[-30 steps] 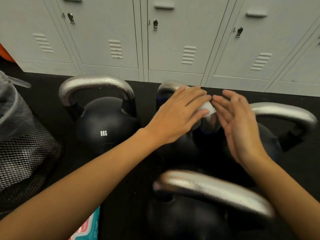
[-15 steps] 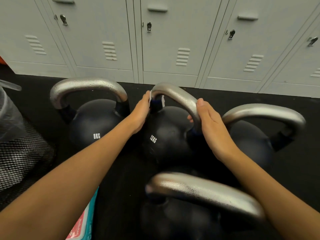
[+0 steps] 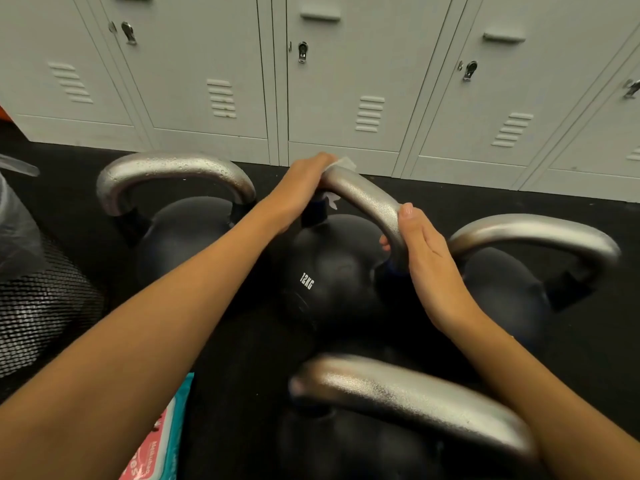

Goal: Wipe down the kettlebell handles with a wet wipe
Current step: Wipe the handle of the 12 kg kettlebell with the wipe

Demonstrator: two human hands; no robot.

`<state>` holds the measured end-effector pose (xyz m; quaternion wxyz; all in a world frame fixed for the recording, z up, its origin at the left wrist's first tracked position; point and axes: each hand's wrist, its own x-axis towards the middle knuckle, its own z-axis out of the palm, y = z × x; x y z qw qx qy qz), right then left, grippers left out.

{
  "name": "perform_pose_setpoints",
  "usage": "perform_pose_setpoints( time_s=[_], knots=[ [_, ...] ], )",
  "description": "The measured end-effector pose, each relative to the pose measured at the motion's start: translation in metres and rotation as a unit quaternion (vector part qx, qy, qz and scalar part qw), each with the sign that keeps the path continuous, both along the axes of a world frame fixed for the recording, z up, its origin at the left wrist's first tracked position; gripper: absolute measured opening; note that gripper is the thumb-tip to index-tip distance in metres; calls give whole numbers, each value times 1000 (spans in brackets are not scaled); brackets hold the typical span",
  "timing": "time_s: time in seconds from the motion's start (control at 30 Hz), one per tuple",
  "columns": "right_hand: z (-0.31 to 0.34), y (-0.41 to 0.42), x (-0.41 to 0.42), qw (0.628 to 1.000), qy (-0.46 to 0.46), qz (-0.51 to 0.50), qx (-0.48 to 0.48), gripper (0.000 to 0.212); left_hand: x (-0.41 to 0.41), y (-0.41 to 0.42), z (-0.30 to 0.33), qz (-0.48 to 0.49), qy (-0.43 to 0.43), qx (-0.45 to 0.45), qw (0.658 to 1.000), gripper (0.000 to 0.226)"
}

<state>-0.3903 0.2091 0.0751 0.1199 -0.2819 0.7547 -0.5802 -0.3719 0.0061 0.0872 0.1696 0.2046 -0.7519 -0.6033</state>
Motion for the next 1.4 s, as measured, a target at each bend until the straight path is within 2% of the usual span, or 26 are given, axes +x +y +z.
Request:
perform_pose_setpoints(
  time_s=[0.13,0.23,0.33,0.4,0.57,0.6,0.7,0.83,0.93,1.03,1.13,1.27,1.33,1.4],
  knots=[
    [-2,1,-1,1000,2,8,-6,45,3,-10,-32,38,-18,127,991,38],
    [-3,2,-1,1000,3,11,-11,44,13,-13,-58,46,-54,142,987,47],
    [-5,1,-2,1000,7,12,-14,44,23,-9,-63,21,-107,113,988,48],
    [-6,1,-2,1000,7,12,-15,43,32,-4,-64,15,-134,93,987,66],
    [-7,0,-2,1000,1,14,-24,36,33,21,-55,64,-82,88,991,91],
    [-7,0,-2,1000,3,15,-25,36,30,24,-48,78,-61,90,991,90],
    [-7,-1,-2,1000,1,16,-21,38,15,23,-24,112,-2,84,990,66],
    [-7,-1,-2,1000,0,11,-27,37,1,17,-15,94,24,40,994,65],
    [-8,-1,-2,1000,2,14,-28,37,2,5,-36,87,0,110,990,55],
    [-8,0,-2,999,4,19,-26,38,10,0,-53,69,-35,169,983,58],
    [-8,0,-3,999,9,21,-25,39,19,8,-48,73,31,185,979,50],
    [-8,0,-4,999,-3,26,-33,36,25,27,-24,50,103,103,988,52],
    [-8,1,-3,999,-8,30,-41,36,30,39,-13,31,122,-16,992,54],
    [-8,1,-5,998,-22,35,-55,38,34,53,-6,0,119,-171,978,53]
  ],
)
